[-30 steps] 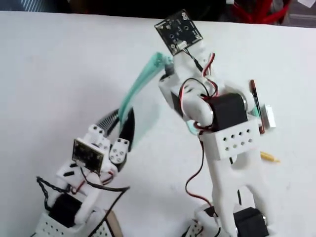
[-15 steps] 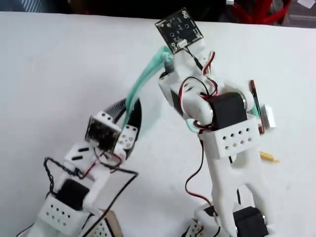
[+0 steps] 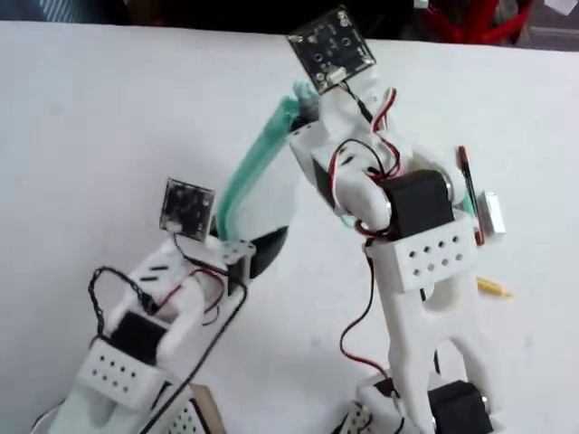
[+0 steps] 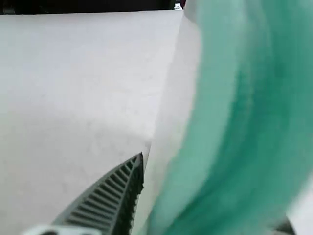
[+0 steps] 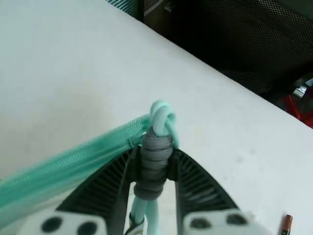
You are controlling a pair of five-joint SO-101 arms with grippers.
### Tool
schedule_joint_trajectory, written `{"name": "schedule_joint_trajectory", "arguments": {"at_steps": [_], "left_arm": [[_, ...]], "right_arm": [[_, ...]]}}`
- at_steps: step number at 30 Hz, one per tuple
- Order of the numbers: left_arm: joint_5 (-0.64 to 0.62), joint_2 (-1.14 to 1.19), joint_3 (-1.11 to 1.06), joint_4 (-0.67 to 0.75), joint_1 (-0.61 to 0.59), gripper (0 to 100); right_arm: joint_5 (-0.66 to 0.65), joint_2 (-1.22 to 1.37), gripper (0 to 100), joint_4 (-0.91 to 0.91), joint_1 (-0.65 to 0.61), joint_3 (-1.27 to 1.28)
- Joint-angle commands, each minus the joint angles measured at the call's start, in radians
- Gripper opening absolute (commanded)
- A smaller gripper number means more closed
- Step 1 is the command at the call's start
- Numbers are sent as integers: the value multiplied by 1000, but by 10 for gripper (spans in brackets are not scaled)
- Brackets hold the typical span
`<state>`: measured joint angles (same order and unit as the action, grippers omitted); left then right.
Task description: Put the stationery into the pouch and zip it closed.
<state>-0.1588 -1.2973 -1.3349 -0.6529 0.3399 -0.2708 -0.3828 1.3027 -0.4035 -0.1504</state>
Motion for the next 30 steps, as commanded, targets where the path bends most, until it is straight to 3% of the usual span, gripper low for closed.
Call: {"name": "schedule_joint_trajectory", "arguments": {"at_steps": [1, 5, 9, 15, 24, 30], "left_arm": [[5, -77, -58, 69, -5, 265], [8, -166, -164, 212, -7, 153], [11, -321, -229, 219, -7, 25], [15, -552, -311, 147, -1, 37], [140, -529, -319, 147, 41, 35], [147, -529, -319, 146, 39, 28]], "right_arm": [[-9, -15, 18, -21, 4, -5], [-11, 24, 18, -21, 12, -6], [-8, 97, 18, -19, 25, -6], [-3, 170, 18, -19, 28, -9], [-11, 42, 18, 31, 16, -12], [-12, -87, 18, 93, -36, -12]]}}
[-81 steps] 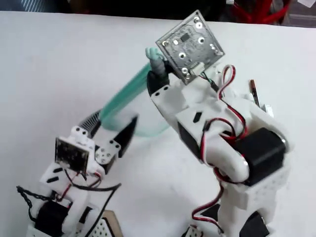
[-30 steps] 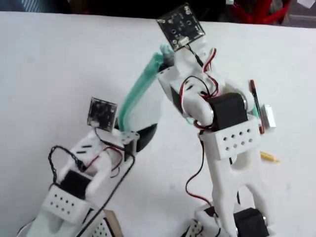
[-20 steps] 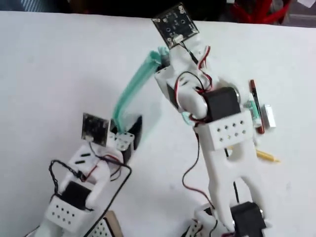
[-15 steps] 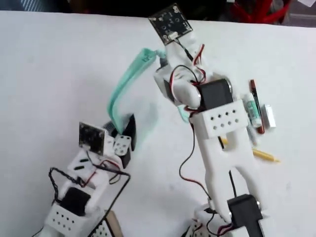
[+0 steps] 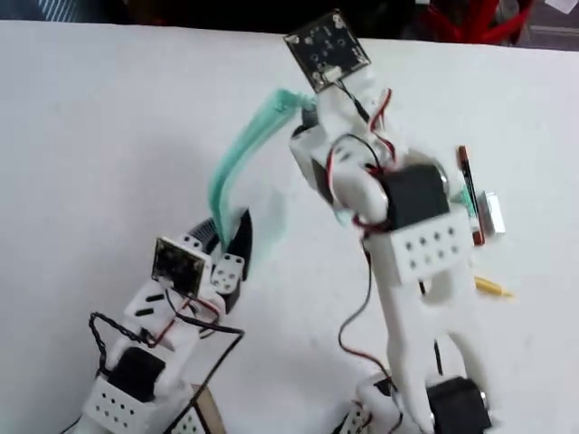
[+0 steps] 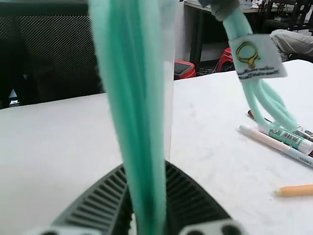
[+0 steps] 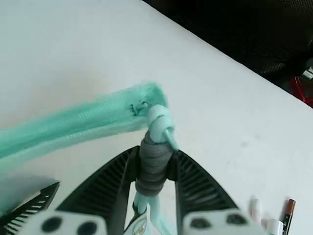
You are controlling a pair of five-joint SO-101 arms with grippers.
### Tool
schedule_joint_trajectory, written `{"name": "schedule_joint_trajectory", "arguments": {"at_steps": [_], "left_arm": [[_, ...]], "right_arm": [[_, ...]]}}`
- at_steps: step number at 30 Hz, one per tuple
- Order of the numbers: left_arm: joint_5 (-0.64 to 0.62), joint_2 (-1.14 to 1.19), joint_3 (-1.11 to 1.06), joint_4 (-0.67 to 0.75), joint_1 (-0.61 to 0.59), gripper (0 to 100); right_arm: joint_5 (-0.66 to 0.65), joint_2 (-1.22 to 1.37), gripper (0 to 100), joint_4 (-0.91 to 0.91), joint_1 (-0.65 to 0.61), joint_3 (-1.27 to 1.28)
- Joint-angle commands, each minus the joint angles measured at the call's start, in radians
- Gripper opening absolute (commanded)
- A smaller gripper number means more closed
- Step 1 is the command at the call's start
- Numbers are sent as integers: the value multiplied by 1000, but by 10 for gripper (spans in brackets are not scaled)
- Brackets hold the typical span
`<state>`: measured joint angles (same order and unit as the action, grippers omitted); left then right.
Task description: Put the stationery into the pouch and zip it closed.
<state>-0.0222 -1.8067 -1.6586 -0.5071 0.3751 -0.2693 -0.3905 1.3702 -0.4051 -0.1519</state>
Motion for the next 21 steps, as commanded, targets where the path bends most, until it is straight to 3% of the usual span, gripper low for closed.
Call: {"name": "schedule_joint_trajectory", "arguments": {"at_steps": [1, 5, 9, 15, 21], "left_arm": [[11, -19, 5, 0, 4, 22], [11, -19, 5, -8, 4, 24], [31, -19, 6, -11, 4, 24], [46, -19, 28, -40, 4, 24], [38, -19, 75, -109, 7, 24]], "right_arm": [[-14, -99, 18, 41, -59, -11], [-21, -154, 18, 99, -197, -6], [-147, -157, 18, 153, -291, -3], [-183, -156, 18, 156, -232, 17], [-192, -156, 18, 114, -243, 236]]}}
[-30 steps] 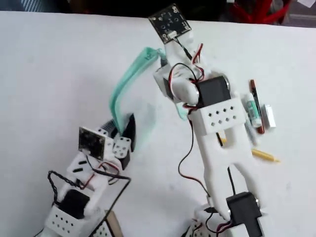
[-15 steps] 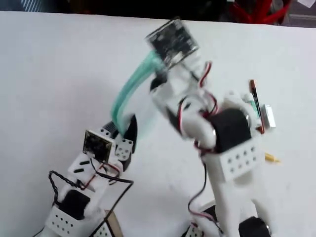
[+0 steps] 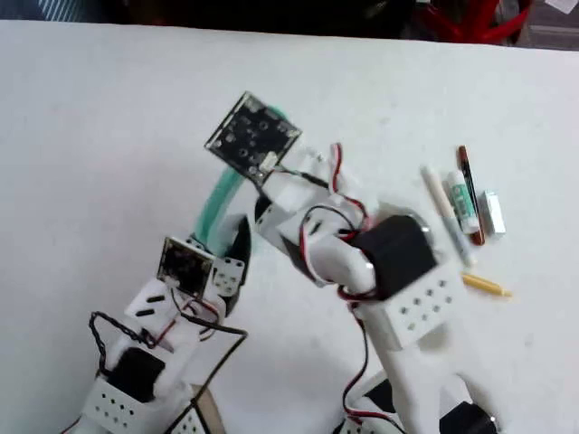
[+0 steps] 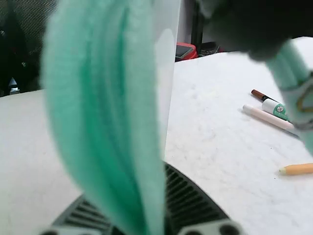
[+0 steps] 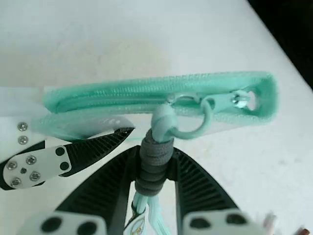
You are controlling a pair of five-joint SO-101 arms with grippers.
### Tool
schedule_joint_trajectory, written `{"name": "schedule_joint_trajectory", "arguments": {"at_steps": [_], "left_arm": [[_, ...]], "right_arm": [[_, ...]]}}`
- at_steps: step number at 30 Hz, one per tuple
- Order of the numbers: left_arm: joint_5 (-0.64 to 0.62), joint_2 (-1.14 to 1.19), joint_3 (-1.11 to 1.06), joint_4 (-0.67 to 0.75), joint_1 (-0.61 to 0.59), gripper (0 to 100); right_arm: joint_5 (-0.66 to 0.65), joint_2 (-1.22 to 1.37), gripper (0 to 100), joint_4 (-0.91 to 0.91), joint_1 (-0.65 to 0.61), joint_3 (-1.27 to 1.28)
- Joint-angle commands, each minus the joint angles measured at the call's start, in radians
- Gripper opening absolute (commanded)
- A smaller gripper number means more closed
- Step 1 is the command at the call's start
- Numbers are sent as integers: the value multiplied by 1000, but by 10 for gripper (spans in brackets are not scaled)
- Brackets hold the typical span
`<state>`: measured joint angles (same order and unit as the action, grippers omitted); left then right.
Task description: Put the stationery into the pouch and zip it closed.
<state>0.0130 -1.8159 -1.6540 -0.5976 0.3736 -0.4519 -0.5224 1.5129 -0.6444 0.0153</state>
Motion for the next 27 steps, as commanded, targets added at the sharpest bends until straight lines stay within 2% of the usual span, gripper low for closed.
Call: {"name": "schedule_joint_trajectory", "arguments": {"at_steps": [1, 8, 14, 16, 19, 21, 23, 27], "left_arm": [[3, -10, 74, -23, 10, 24], [5, -10, 91, -34, 7, 23], [3, -10, 106, -58, 7, 23], [3, -10, 106, -60, 7, 23], [3, -10, 106, -60, 7, 23], [3, -10, 106, -60, 7, 23], [3, -10, 106, -60, 12, 23], [3, -10, 106, -60, 13, 23]], "right_arm": [[-9, -24, 18, -41, -7, 98], [-9, -25, 18, -54, -15, 146], [-2, -39, 22, -13, -70, 109], [12, -56, 71, -12, -27, 68], [114, -105, 235, -12, 35, 11], [104, -145, 327, -12, 42, 3], [77, -171, 337, -12, 42, 8], [66, -180, 278, -21, 50, 3]]}}
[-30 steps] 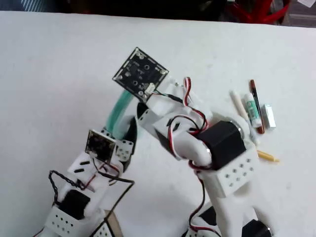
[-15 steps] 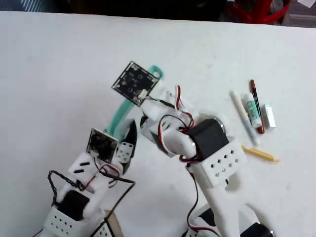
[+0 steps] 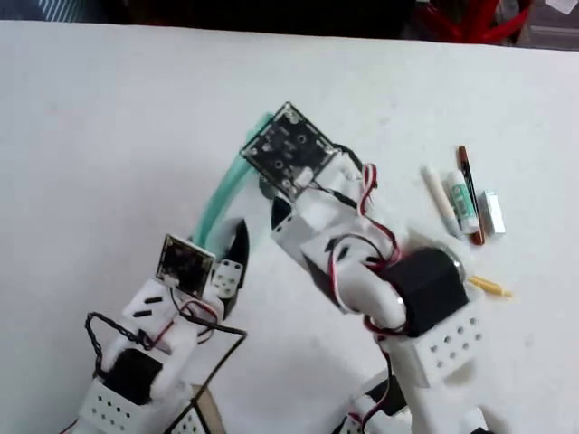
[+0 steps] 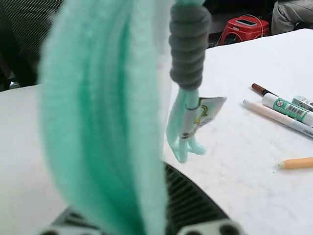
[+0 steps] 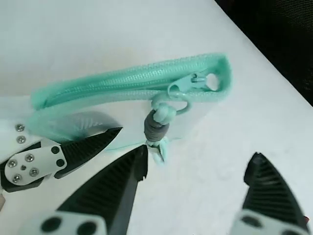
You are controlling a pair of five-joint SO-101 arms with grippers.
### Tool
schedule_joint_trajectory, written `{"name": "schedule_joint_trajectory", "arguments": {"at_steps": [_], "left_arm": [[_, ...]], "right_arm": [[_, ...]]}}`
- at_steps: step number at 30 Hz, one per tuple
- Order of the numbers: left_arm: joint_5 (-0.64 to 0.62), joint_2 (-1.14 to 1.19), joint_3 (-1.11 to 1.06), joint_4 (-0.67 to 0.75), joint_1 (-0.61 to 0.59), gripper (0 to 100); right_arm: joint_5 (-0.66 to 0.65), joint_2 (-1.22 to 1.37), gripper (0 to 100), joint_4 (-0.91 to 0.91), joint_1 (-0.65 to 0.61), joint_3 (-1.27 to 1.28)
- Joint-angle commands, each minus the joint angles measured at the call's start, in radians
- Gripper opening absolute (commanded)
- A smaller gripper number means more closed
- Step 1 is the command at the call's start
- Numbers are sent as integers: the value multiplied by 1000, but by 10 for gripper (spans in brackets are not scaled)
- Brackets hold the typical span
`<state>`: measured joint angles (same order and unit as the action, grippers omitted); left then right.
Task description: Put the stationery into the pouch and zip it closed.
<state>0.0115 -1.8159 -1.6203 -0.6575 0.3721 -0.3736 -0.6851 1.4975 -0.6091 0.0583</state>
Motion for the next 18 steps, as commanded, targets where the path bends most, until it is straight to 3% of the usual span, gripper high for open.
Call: {"name": "schedule_joint_trajectory", "arguments": {"at_steps": [1, 8, 18], "left_arm": [[5, -10, 72, 0, 15, 23], [5, -10, 72, 0, 15, 23], [8, -10, 71, 0, 15, 23]], "right_arm": [[-8, -16, 269, -12, 10, -38], [121, -15, 304, -114, -27, 5], [135, -27, 316, -386, -77, 321]]}}
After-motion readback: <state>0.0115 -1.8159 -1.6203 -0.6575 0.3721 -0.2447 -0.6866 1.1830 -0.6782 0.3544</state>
